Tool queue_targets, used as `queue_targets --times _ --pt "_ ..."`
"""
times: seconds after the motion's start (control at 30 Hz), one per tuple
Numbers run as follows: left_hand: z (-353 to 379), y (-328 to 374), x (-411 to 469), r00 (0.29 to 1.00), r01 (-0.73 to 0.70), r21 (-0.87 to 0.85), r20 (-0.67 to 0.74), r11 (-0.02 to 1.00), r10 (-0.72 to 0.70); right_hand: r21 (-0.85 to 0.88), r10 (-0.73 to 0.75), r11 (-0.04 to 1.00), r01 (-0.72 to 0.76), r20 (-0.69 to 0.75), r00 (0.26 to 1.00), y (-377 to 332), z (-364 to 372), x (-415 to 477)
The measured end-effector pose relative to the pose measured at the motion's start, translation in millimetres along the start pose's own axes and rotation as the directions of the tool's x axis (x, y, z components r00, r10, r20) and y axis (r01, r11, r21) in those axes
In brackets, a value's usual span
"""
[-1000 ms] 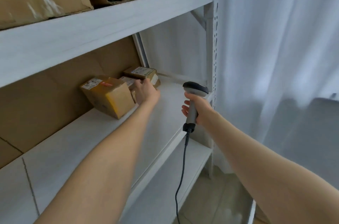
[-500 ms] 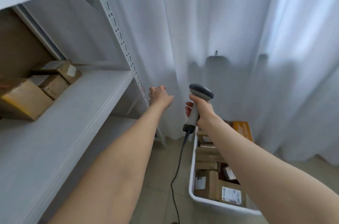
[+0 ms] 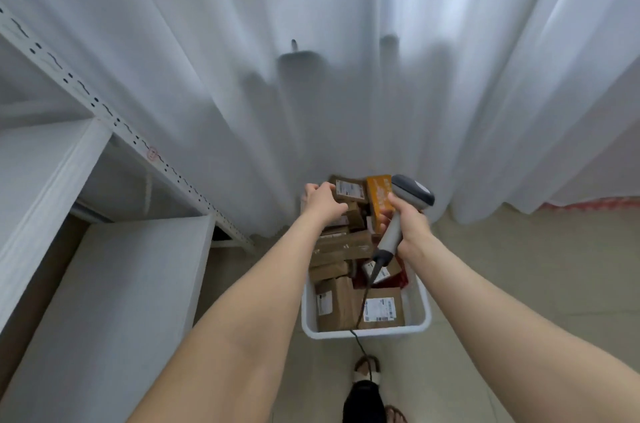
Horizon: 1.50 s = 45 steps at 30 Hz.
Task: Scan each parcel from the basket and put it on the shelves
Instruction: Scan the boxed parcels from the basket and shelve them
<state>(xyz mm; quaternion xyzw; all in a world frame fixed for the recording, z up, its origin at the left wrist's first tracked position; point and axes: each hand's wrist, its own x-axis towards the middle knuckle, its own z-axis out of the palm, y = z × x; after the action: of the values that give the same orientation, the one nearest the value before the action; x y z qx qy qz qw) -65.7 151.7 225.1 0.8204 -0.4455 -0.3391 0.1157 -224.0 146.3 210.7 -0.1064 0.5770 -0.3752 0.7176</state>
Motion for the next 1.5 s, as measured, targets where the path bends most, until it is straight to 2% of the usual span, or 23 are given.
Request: queue_targets --times 0.33,0.57,0.73,1.0,1.13,1.27,1.5 --pt "116 -28 115 0.971 0.023 0.116 0.235 0.993 -0.049 -0.043 0.112 0.992 -0.120 -0.158 0.981 29 -45 141" --pt "211 -79 189 0.944 0.096 0.204 0.291 0.974 -0.154 -0.090 0.217 0.967 -0.238 -0.199 0.956 85 -75 257" --pt "275 -118 249 0.946 0.100 0.246 0.276 0.964 -0.169 -0.124 0.279 0.945 -0.303 -0.181 0.943 131 -89 342" --pt "339 -142 319 0.942 -0.092 0.465 0.327 0.880 -0.074 -0.089 0.402 0.911 -0.403 -0.030 0.915 183 -91 431" --pt "365 -150 314 0.978 -0.153 0.506 0.201 0.849 0.056 -0.101 0.406 0.909 -0.404 -0.003 0.914 191 -96 445" --pt "364 -163 305 0.971 -0.232 0.501 0.073 0.834 0.227 -0.041 0.417 0.909 -0.415 0.080 0.905 190 -100 441" --pt "315 -143 277 0.971 -0.201 0.534 -0.002 0.822 0.239 -0.130 0.381 0.921 -0.368 0.101 0.919 164 -89 396"
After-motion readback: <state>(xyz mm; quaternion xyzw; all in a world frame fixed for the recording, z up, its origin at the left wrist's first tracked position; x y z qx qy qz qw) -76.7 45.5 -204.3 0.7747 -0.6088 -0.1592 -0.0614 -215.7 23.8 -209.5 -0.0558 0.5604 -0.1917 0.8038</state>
